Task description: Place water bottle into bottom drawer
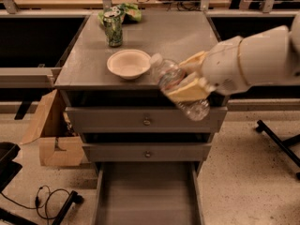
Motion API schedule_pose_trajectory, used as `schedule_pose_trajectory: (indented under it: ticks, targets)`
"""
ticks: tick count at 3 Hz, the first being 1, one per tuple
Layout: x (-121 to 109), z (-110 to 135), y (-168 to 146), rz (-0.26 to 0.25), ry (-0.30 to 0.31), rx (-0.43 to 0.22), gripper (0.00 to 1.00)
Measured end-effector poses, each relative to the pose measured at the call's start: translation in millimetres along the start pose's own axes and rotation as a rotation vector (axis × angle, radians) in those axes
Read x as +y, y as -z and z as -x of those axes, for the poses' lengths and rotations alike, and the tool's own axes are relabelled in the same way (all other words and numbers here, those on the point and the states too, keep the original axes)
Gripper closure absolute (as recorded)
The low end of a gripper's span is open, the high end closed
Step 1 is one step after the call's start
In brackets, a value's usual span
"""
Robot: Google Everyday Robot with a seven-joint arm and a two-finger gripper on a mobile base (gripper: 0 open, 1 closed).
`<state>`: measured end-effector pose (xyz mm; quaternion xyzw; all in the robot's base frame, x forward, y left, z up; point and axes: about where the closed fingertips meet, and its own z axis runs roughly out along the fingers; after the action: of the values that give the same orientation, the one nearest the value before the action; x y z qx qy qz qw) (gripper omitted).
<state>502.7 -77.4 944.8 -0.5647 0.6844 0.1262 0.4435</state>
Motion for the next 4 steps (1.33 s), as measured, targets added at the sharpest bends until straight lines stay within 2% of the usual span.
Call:
schedule_pose_trajectory:
  ticks: [1,2,3,4]
  targets:
    - [53.5,-2.4,-63.2,0.051,-0.062,-0.001,1.00]
    - [116.3,-34.4,-142.0,0.148,-0.141,0.017,1.00]
    - [175.1,-83.8,-207.0,0.229,-0.212,0.067,1.00]
    - [207.5,-112.2,-249.8,0.252,-0.250,0.091,1.00]
